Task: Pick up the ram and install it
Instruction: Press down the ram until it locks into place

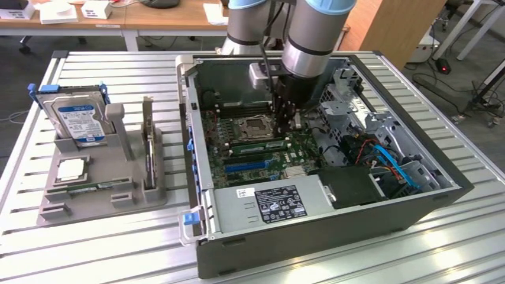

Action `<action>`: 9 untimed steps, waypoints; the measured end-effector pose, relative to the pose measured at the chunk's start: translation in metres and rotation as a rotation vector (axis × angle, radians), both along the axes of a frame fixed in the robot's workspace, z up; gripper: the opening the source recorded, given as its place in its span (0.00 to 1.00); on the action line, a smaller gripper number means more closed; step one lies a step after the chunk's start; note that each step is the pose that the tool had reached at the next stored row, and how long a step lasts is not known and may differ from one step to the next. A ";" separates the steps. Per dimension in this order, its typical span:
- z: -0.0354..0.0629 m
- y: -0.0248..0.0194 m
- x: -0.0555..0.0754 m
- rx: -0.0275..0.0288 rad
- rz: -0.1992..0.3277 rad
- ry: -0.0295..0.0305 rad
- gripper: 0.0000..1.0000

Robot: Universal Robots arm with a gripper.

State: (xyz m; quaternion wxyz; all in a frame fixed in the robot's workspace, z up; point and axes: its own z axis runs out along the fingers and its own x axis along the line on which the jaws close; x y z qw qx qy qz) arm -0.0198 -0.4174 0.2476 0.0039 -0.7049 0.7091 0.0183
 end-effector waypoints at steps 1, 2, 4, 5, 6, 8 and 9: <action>0.0000 0.0000 0.001 0.0000 0.000 0.0000 0.09; 0.0000 0.0000 0.002 0.0000 0.000 0.0000 0.09; 0.0000 0.0000 0.003 0.0001 0.000 0.0000 0.09; 0.0000 0.0000 0.003 0.0000 0.000 0.0000 0.09; 0.0000 0.0000 0.003 0.0000 0.000 0.0000 0.09; 0.0000 0.0000 0.003 0.0000 0.000 0.0000 0.09; 0.0000 0.0000 0.004 0.0000 0.000 0.0000 0.09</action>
